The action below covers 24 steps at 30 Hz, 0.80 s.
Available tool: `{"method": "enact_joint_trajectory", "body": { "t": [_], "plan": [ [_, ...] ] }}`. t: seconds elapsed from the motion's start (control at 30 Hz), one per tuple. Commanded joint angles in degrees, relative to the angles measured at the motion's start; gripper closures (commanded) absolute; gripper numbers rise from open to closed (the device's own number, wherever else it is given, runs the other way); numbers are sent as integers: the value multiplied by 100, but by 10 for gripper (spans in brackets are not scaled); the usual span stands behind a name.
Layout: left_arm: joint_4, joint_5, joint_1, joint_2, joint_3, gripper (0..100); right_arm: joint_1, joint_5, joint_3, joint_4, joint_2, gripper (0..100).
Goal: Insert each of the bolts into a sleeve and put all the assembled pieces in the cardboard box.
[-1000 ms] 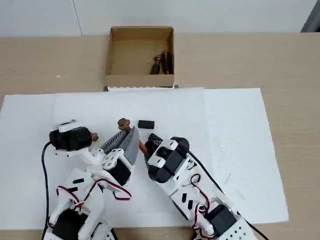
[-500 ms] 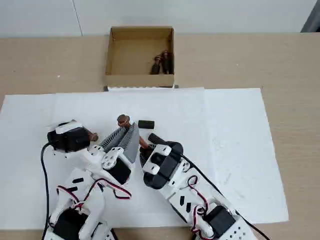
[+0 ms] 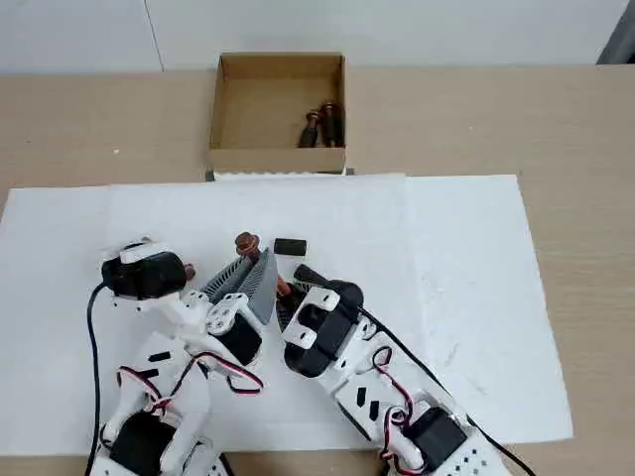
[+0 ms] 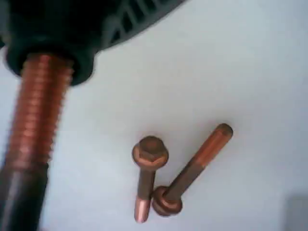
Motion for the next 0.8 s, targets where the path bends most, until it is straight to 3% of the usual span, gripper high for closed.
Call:
{"method": "enact_joint_trajectory", "body": {
  "t": [0.0, 0.3, 0.63, 0.77],
  "plan": [
    [0, -176, 88, -35, 48, 993, 22, 35, 88, -180, -57, 996],
    [536, -668, 1073, -35, 13, 993, 22, 35, 88, -154, -57, 996],
    [818, -835, 1064, -35, 57, 991, 22, 26, 88, -154, -57, 996],
    [800, -862, 738, -26, 57, 886, 22, 9, 88, -145, -57, 996]
  ]
}}
